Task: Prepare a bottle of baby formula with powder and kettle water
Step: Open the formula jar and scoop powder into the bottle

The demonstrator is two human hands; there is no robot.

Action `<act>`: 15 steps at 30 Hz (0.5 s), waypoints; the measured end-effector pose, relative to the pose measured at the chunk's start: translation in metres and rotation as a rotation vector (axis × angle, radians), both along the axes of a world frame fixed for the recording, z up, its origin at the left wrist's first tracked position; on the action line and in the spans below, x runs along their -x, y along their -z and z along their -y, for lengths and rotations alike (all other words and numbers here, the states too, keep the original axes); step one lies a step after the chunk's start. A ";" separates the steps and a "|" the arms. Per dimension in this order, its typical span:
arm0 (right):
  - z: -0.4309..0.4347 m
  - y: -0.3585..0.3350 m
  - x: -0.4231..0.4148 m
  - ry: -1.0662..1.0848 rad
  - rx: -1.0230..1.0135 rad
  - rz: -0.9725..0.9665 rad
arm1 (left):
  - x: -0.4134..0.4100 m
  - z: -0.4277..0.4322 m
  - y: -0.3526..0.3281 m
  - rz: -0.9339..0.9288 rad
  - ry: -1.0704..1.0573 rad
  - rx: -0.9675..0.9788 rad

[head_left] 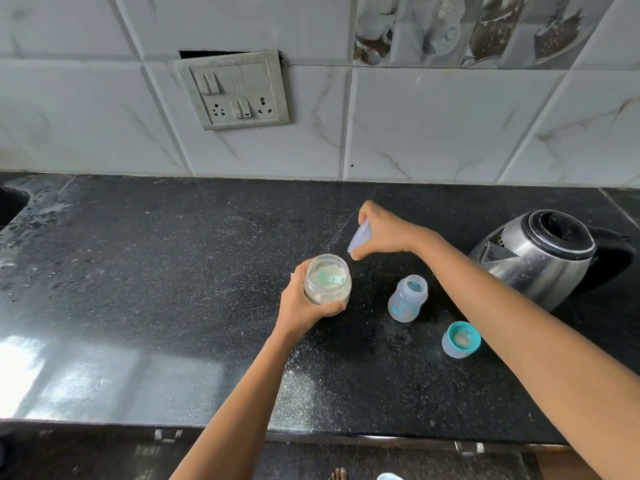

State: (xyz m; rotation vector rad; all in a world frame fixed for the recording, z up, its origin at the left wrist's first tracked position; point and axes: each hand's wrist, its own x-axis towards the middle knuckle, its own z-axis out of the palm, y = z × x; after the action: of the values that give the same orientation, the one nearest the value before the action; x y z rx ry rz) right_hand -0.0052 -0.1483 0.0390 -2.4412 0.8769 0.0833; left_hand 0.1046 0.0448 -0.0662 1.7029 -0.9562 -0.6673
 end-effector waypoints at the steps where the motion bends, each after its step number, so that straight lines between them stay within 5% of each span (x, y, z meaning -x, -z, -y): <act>1: 0.003 0.010 0.001 0.001 -0.018 -0.067 | 0.001 0.000 0.000 0.000 0.000 0.006; 12: 0.013 0.066 0.011 -0.026 -0.140 -0.320 | 0.001 0.000 0.000 -0.008 0.013 0.014; 15: 0.015 0.053 0.009 -0.051 -0.097 -0.205 | 0.000 0.000 -0.001 -0.009 0.040 0.029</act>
State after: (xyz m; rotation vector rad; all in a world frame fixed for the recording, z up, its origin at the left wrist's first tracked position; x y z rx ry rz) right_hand -0.0137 -0.1632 -0.0137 -2.3937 0.8757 0.3918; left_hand 0.1046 0.0445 -0.0653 1.6576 -0.9914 -0.6836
